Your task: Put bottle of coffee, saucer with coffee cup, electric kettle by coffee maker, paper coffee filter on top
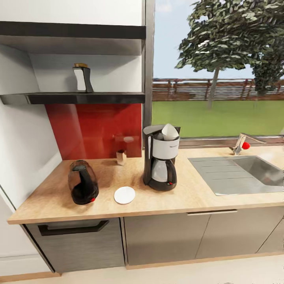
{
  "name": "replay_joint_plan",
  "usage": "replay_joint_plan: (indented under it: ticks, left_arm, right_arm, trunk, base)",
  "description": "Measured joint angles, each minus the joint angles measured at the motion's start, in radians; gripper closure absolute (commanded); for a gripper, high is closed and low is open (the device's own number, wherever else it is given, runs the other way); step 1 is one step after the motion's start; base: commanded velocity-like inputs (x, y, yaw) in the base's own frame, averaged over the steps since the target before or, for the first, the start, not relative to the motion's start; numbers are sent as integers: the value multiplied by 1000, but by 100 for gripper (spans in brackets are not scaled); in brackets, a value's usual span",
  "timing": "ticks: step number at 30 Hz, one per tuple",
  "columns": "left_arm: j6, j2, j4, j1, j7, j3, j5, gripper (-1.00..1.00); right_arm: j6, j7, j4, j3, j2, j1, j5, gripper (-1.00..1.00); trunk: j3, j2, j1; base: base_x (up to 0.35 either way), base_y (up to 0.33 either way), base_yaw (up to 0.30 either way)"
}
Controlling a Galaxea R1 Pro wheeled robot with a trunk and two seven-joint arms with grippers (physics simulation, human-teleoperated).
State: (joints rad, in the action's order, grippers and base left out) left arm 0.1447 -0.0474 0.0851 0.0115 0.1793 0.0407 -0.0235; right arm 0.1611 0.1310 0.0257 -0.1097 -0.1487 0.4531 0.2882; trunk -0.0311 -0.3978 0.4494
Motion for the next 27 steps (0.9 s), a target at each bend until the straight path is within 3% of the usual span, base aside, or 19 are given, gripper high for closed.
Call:
replay_joint_plan:
  ticks: [20,27]
  left_arm:
    - [5,-3,2,7,0,-3,1,-100]
    - [80,-8,2,14,8,-5,7,-100]
  right_arm:
    - [-70,4,-2,2,3,-34,1,-100]
    - [-73,4,3,0,6,-35,-3,-100]
  trunk:
    - [0,0,0]
    - [0,0,0]
  base:
    - [-76,-36,-4]
    - [0,0,0]
